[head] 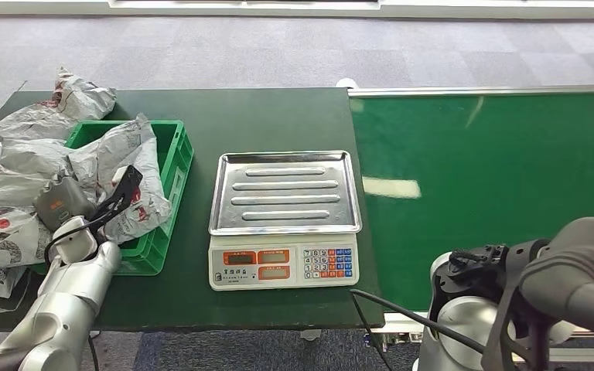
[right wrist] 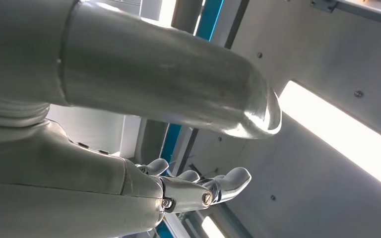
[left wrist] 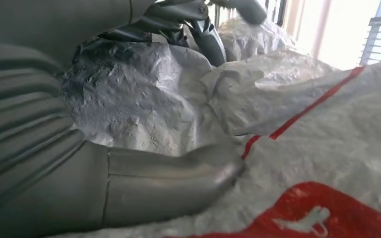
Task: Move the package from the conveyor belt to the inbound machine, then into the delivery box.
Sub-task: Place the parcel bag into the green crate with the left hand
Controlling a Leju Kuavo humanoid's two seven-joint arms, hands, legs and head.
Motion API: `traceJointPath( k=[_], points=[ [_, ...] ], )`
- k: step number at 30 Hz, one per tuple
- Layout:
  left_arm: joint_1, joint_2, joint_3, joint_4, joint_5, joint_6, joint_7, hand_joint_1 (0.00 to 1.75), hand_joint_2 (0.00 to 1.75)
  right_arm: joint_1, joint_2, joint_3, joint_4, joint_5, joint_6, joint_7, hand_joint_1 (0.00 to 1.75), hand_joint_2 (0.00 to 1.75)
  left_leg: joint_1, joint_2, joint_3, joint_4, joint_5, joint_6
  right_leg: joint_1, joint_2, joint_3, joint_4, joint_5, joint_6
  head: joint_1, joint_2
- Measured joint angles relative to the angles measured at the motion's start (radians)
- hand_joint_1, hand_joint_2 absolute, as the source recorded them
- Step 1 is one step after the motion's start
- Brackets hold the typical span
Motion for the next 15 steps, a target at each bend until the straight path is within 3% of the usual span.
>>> traceJointPath(
  k=[15],
  points=[
    [-0.021,0.016,0.0,0.062,0.003,0.047,-0.013,0.0,0.0,0.0,0.0,0.002,0.004,0.0,0.0,0.0,0.0,0.0,0.0,-0.001,0.001,0.0,0.001,-0.001,0.0,-0.001,0.001,0.0,0.0,0.0,0.0,0.0]
  ],
)
